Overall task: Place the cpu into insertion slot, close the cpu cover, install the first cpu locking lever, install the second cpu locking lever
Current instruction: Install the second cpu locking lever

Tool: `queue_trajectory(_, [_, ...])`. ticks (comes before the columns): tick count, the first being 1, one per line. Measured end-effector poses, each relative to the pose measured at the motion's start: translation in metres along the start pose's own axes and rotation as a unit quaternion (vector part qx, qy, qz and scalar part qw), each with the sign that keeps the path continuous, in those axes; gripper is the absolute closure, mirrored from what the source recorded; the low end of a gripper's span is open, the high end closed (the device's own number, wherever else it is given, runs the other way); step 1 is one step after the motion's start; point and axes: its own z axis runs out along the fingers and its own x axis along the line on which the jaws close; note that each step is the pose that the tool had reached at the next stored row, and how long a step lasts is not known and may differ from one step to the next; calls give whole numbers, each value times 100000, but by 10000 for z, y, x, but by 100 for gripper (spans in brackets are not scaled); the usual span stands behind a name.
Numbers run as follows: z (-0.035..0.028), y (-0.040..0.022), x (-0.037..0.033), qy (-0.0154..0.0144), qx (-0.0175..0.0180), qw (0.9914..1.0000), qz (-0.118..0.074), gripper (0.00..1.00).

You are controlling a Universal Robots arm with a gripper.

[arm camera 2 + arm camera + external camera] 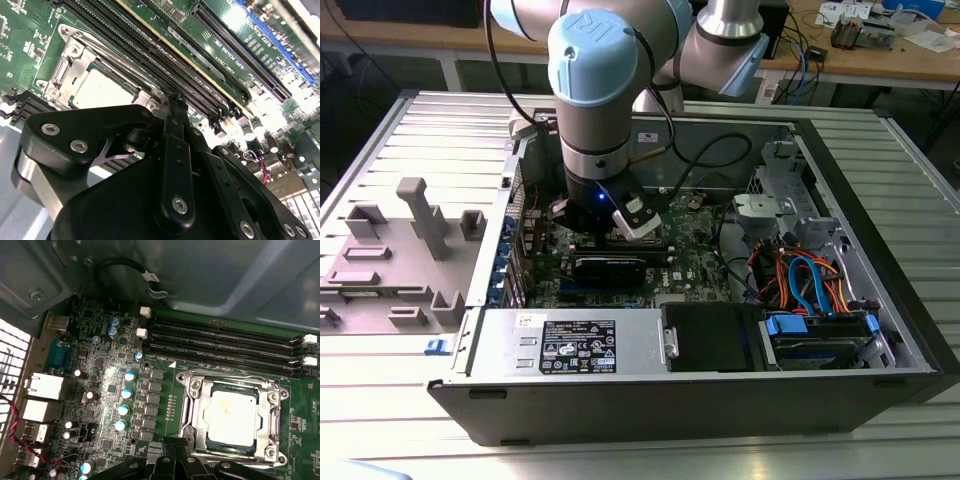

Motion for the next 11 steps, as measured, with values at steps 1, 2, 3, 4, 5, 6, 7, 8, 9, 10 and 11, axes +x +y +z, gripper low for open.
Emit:
queue_trajectory(1, [-11,2,-2,0,30,100000,6,89])
queue_trajectory(2, [-23,3,-15,37,174,100000,-3,89])
queue_trajectory(3, [-26,3,-33,133,339,99999,7,89])
queue_trajectory(4, [-26,3,-48,222,460,99999,20,89])
queue_trajectory(5, [-26,3,-56,267,516,99998,23,89])
queue_trajectory(6, [-26,1,-68,335,584,99998,33,89])
queue_trajectory(7, [-25,0,-76,369,626,99997,36,89])
queue_trajectory(8, [-26,-1,-83,402,665,99997,42,89])
queue_trajectory(9, [-26,-3,-92,447,724,99996,44,89])
queue_trajectory(10, [-25,-4,-97,476,765,99996,47,89])
queue_trajectory(11, [-26,-4,-101,503,823,99995,53,89])
